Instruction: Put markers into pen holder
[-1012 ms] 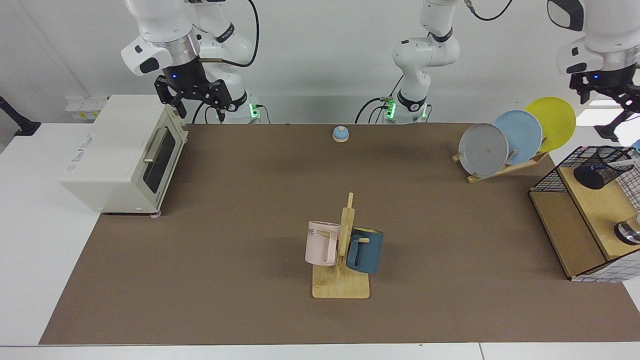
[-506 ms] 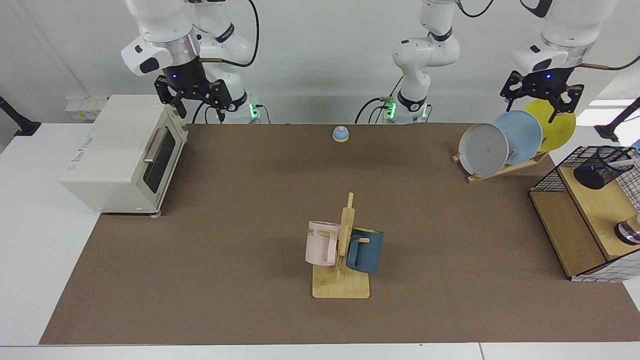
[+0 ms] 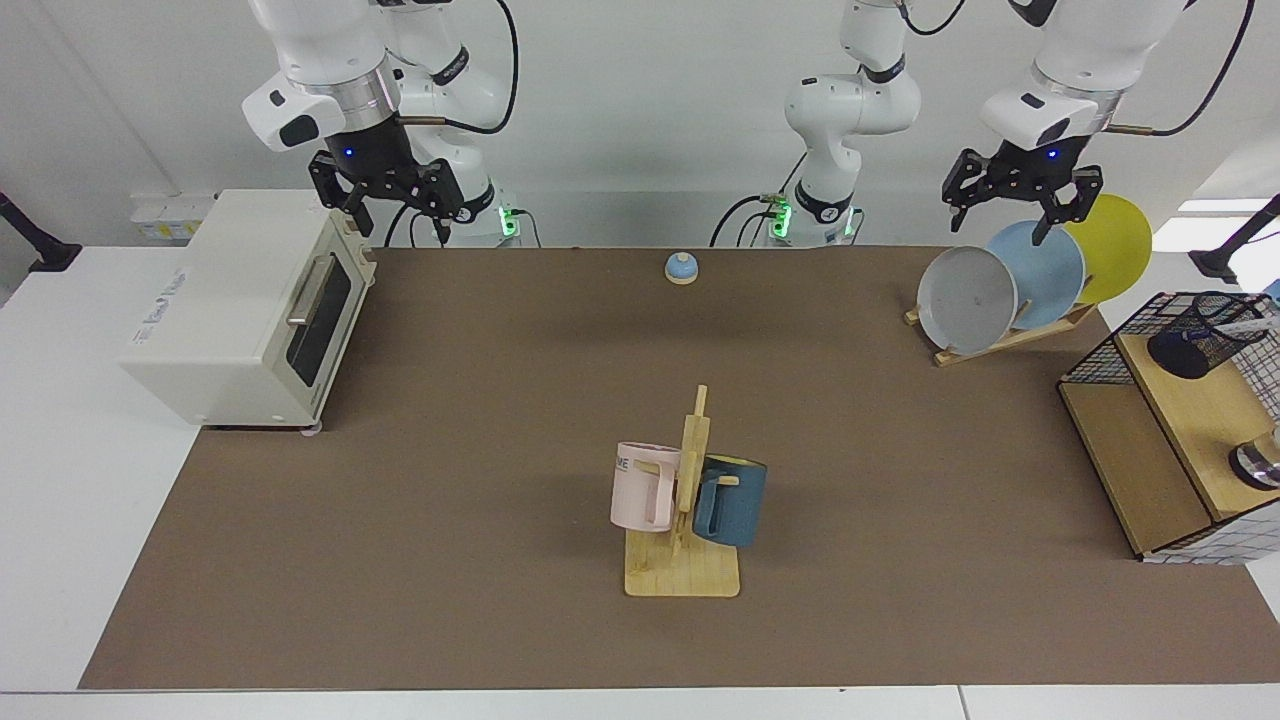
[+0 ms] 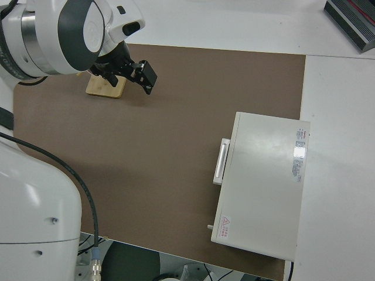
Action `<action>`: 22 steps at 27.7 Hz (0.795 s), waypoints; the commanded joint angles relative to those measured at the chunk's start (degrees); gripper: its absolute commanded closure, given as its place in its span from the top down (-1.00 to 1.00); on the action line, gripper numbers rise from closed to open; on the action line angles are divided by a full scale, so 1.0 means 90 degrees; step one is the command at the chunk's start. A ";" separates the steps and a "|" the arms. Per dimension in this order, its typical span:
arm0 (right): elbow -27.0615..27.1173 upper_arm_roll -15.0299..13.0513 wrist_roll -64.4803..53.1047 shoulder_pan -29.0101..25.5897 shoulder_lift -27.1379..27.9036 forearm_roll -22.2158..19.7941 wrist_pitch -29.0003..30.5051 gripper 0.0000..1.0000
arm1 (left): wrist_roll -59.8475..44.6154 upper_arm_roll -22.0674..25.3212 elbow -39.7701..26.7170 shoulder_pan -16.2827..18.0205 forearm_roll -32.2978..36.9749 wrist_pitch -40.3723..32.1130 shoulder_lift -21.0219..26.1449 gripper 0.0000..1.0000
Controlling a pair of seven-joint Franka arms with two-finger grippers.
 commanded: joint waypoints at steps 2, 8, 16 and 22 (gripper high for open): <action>-0.0055 0.0036 0.0114 -0.0062 -0.0079 0.0031 -0.0044 1.00 | -0.0179 0.0087 0.0475 -0.0030 -0.0174 -0.0220 0.0272 1.00; -0.0055 0.0036 0.0114 -0.0062 -0.0079 0.0031 -0.0044 1.00 | -0.0315 0.0077 0.1178 0.0028 -0.0165 -0.0571 0.0692 1.00; -0.0055 0.0036 0.0114 -0.0062 -0.0079 0.0031 -0.0044 1.00 | -0.0472 -0.0060 0.1374 0.0097 -0.0116 -0.0797 0.0800 1.00; -0.0055 0.0036 0.0114 -0.0062 -0.0079 0.0031 -0.0044 1.00 | -0.0472 -0.0050 0.1326 0.0107 -0.0086 -0.0709 0.0732 1.00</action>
